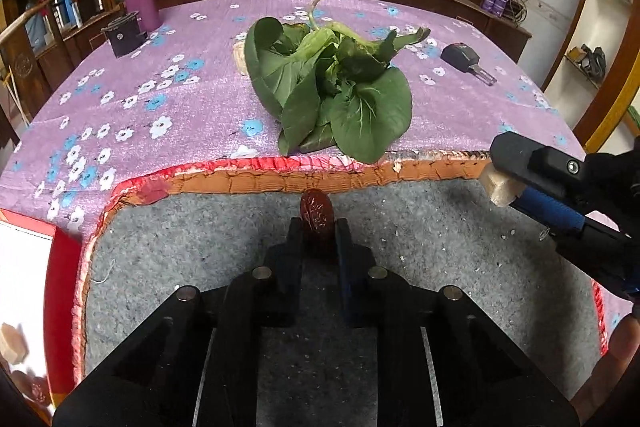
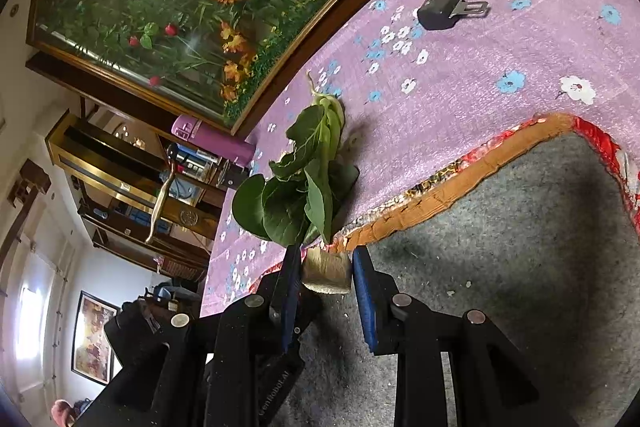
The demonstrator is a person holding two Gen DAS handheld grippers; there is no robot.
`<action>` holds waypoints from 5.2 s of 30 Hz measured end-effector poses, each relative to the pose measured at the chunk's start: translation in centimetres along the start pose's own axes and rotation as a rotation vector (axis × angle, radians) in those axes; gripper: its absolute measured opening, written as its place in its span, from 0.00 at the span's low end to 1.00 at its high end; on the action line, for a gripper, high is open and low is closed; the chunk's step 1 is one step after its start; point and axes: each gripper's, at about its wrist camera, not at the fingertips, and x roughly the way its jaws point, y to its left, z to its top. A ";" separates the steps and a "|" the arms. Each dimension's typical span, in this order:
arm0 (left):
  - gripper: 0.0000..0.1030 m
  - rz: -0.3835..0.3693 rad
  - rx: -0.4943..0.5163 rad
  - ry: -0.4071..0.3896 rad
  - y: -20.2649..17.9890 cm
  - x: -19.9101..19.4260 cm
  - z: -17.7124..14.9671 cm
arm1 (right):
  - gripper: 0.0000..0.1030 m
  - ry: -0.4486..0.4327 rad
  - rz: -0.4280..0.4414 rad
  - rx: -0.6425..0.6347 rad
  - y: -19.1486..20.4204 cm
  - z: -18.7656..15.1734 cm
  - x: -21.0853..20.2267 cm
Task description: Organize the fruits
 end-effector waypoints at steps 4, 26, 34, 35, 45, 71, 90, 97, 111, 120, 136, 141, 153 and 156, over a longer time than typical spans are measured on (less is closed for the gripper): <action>0.13 -0.005 0.006 -0.036 0.5 -1.4 -0.2 | 0.25 0.024 0.010 -0.009 0.1 0.0 0.6; 0.13 0.323 -0.060 -0.351 9.5 -17.6 -6.5 | 0.25 0.002 -0.032 -0.174 2.0 -1.2 1.3; 0.14 0.396 -0.123 -0.410 13.4 -21.7 -9.0 | 0.25 -0.030 -0.090 -0.259 3.1 -2.3 1.5; 0.14 0.401 -0.127 -0.414 13.7 -21.9 -9.2 | 0.25 -0.029 -0.093 -0.266 3.4 -2.5 1.7; 0.14 0.441 -0.207 -0.410 18.1 -22.7 -11.3 | 0.25 0.078 0.088 -0.396 13.0 -9.5 3.6; 0.14 0.494 -0.317 -0.285 25.0 -18.4 -13.9 | 0.25 0.317 0.148 -0.609 20.5 -22.2 13.7; 0.51 0.535 -0.306 -0.328 23.2 -21.1 -14.7 | 0.46 0.170 0.183 -0.614 20.0 -20.9 9.9; 0.73 0.589 -0.282 -0.448 20.9 -26.2 -15.3 | 0.46 0.131 0.194 -0.607 20.4 -21.2 6.2; 0.85 0.589 -0.219 -0.514 14.4 -31.8 -17.4 | 0.49 -0.074 0.228 -0.658 20.6 -22.6 -7.0; 0.91 0.553 -0.191 -0.549 10.9 -35.4 -19.5 | 0.49 -0.167 0.231 -0.665 19.7 -24.4 -14.3; 0.91 0.568 -0.191 -0.581 9.6 -37.6 -21.2 | 0.73 -0.262 0.268 -0.702 19.2 -27.0 -19.5; 0.91 0.593 -0.223 -0.582 10.7 -37.9 -21.7 | 0.73 -0.243 0.259 -0.759 20.2 -28.7 -18.9; 0.91 0.599 -0.235 -0.574 11.1 -37.7 -22.1 | 0.73 -0.216 0.248 -0.794 20.6 -30.0 -17.5; 0.91 0.596 -0.235 -0.572 11.2 -37.8 -22.2 | 0.73 -0.219 0.251 -0.796 20.8 -29.9 -17.5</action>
